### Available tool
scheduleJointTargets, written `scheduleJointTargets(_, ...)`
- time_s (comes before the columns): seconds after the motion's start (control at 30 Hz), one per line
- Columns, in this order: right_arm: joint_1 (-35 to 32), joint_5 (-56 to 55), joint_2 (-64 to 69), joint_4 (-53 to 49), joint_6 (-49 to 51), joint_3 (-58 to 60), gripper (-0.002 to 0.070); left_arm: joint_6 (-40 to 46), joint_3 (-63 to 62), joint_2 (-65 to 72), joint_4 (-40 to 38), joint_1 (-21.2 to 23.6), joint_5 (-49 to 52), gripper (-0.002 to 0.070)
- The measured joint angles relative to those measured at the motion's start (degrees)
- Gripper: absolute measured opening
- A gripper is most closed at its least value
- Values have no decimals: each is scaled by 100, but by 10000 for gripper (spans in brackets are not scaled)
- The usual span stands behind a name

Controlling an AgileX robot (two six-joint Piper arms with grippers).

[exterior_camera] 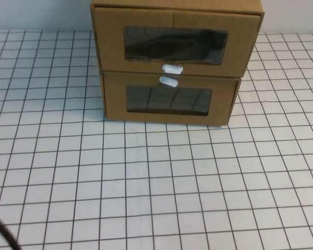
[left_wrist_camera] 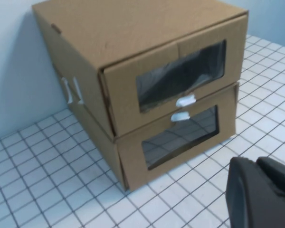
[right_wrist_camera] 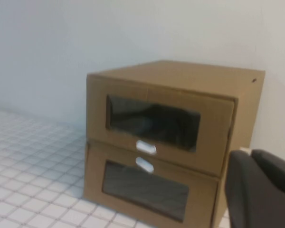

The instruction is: Close the shoe box

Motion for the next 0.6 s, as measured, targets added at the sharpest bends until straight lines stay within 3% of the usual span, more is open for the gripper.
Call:
scheduleJointTargets(0.33, 0, 160, -191, -525, 0, 656, -14, 0, 3128, -1813, 4, 0, -1966, -5)
scheduleJointTargets(0.6, 0, 293, -191, -596, 0, 797, -14, -14, 3887, -1903, 4, 0, -2448, -5)
